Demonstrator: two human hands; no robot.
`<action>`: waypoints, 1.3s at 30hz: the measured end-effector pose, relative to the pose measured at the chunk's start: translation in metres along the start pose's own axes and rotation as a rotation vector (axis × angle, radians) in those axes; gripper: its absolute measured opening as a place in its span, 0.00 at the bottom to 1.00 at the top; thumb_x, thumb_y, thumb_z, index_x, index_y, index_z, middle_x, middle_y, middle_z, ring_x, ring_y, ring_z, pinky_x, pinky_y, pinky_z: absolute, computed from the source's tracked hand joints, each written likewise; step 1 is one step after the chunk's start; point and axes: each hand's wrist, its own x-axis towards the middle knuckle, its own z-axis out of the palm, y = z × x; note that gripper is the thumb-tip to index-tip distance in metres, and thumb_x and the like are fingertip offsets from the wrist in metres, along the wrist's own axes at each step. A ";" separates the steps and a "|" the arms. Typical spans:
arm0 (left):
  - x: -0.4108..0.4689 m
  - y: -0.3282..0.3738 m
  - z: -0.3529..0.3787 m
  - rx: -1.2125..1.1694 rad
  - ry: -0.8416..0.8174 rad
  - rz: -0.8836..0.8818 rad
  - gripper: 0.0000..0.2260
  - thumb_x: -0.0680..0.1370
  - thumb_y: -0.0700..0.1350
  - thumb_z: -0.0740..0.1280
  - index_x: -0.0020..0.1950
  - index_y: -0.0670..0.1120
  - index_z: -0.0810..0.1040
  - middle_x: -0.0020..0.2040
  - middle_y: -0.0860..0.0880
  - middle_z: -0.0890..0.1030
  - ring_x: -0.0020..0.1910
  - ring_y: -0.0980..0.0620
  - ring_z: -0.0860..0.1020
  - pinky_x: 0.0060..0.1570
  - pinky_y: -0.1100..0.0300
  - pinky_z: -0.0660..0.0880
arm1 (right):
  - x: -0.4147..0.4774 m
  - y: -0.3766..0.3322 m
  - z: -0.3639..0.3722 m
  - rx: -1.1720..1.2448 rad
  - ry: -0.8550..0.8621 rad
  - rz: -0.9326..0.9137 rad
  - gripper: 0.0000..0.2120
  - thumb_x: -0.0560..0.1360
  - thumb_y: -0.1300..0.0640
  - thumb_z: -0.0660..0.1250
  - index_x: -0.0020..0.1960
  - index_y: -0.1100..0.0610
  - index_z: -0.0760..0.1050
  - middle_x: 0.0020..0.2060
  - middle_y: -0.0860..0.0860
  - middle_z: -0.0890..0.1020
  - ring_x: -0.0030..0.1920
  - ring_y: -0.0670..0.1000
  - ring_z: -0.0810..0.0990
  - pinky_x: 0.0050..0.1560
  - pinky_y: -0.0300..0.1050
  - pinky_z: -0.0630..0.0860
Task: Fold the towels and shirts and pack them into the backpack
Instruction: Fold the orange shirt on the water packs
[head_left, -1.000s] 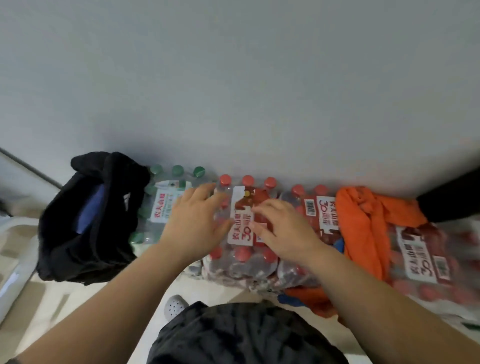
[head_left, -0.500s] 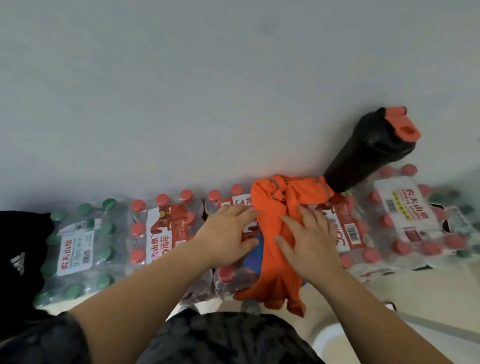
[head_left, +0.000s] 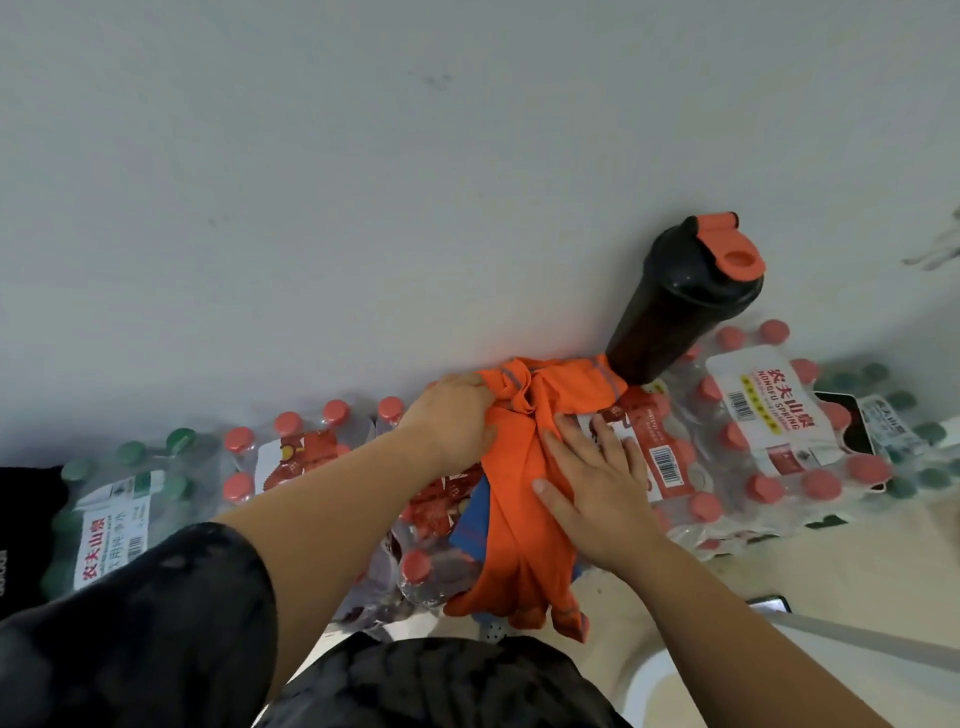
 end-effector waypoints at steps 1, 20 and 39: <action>0.001 0.001 0.001 -0.026 0.030 -0.025 0.17 0.78 0.53 0.65 0.63 0.45 0.77 0.64 0.45 0.75 0.63 0.43 0.73 0.62 0.51 0.71 | 0.000 0.001 -0.001 0.023 -0.004 -0.003 0.37 0.75 0.28 0.39 0.81 0.40 0.49 0.81 0.38 0.46 0.80 0.50 0.38 0.77 0.57 0.35; 0.011 0.022 0.005 -0.334 0.284 -0.076 0.06 0.74 0.48 0.66 0.37 0.52 0.78 0.42 0.48 0.72 0.45 0.43 0.77 0.43 0.51 0.75 | -0.043 0.000 -0.037 0.730 0.334 -0.008 0.20 0.82 0.51 0.63 0.72 0.53 0.74 0.71 0.43 0.73 0.72 0.36 0.66 0.69 0.33 0.65; -0.157 -0.019 -0.055 -1.065 0.304 -0.002 0.19 0.68 0.22 0.67 0.31 0.46 0.74 0.29 0.55 0.72 0.30 0.58 0.69 0.32 0.65 0.67 | 0.008 -0.065 -0.052 0.225 0.086 -0.274 0.33 0.73 0.37 0.62 0.76 0.46 0.67 0.73 0.47 0.70 0.72 0.52 0.67 0.74 0.53 0.64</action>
